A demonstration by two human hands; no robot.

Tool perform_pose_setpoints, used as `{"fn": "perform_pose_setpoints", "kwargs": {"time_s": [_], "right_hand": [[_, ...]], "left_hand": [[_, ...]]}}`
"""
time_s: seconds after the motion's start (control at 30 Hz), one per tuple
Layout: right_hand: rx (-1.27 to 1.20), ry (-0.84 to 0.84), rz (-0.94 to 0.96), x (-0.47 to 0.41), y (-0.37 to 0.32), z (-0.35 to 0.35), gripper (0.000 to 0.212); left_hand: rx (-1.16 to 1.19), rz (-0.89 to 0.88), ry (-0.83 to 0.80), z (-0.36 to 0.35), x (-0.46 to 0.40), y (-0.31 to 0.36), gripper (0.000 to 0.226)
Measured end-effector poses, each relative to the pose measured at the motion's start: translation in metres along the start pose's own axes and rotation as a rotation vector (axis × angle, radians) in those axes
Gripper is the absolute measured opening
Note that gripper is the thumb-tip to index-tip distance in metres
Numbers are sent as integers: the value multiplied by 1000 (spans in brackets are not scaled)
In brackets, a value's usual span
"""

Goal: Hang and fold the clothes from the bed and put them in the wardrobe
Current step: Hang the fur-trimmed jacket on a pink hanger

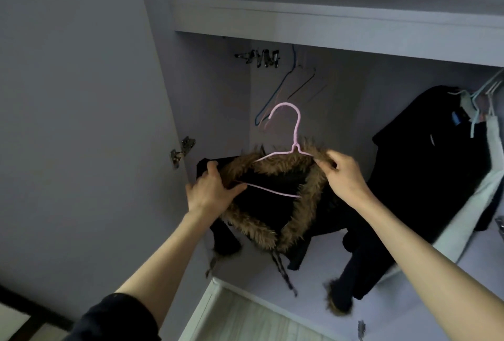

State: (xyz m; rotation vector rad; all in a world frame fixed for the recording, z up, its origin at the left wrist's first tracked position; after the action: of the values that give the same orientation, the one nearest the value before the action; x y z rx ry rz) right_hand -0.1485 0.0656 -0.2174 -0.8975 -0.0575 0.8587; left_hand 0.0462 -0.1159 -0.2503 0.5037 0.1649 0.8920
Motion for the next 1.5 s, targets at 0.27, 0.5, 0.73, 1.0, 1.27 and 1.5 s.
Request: {"fn": "perform_pose_setpoints", "kwargs": {"time_s": [0.27,0.5,0.73,1.0,1.27,1.5], "right_hand": [[446,6,165,14,4,27,13],[261,22,144,10,2,28,18],[23,58,90,5,5,38,10],[-140,-79,63,4,-2,34,16],[47,-136,4,-3,28,75,30],[-42,-318,-224,24,73,52,18]], "left_hand": [[110,-104,253,42,-12,39,40],[-68,-247,-57,9,-9,62,30],[-400,-416,66,17,-10,44,41],[-419,-572,352,29,5,67,37],[-244,-403,484,50,1,50,45],[-231,-329,481,55,2,34,45]]}}
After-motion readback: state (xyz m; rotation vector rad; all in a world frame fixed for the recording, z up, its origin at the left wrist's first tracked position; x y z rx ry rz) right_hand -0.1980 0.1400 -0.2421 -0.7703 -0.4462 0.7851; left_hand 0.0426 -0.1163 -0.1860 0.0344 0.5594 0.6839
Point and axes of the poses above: each hand's wrist, its own x-axis away from the middle knuckle, its own z-axis out of the back of the hand, y = z × x, the point moved 3 cm from there along -x, towards the middle knuckle, and after that the axes turned 6 degrees about -y, right-handed, at the moved point
